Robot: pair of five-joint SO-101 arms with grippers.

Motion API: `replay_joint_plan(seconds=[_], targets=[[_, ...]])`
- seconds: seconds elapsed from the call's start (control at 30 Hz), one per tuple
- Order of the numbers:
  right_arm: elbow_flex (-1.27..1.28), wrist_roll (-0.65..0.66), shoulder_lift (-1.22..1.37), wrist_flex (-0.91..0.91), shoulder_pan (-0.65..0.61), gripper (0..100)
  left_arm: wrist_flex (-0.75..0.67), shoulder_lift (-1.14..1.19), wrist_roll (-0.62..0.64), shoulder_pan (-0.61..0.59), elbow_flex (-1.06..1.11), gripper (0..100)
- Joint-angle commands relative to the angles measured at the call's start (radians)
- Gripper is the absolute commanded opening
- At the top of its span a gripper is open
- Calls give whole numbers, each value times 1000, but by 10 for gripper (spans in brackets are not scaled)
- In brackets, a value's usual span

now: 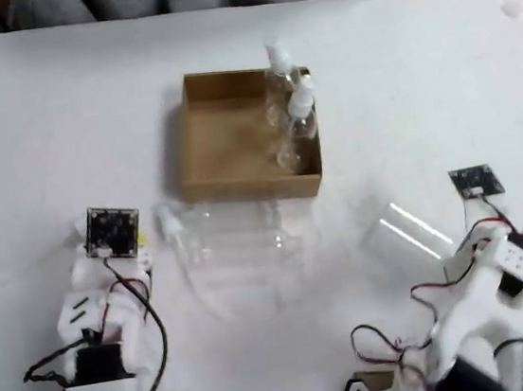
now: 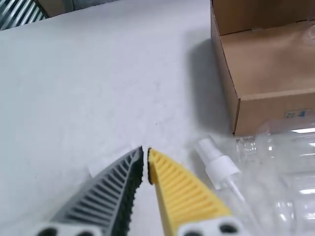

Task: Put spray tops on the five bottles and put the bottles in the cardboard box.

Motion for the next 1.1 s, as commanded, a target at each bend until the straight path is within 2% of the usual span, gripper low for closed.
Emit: replay_joint_plan(seconds=[0.0, 0.3, 0.5, 0.83, 1.07], targets=[[-141, -75, 124, -38, 7, 17, -5, -8, -8, -7, -3, 24], [-474, -233, 410, -35, -4, 16, -5, -8, -8, -7, -3, 24], [-641, -338, 539, -33, -64, 17, -5, -8, -8, -4, -3, 24], [-778, -526, 636, -31, -217, 18, -5, -8, -8, -2, -3, 24], [-787, -551, 630, -41, -397, 18, -5, -8, -8, -2, -3, 24]])
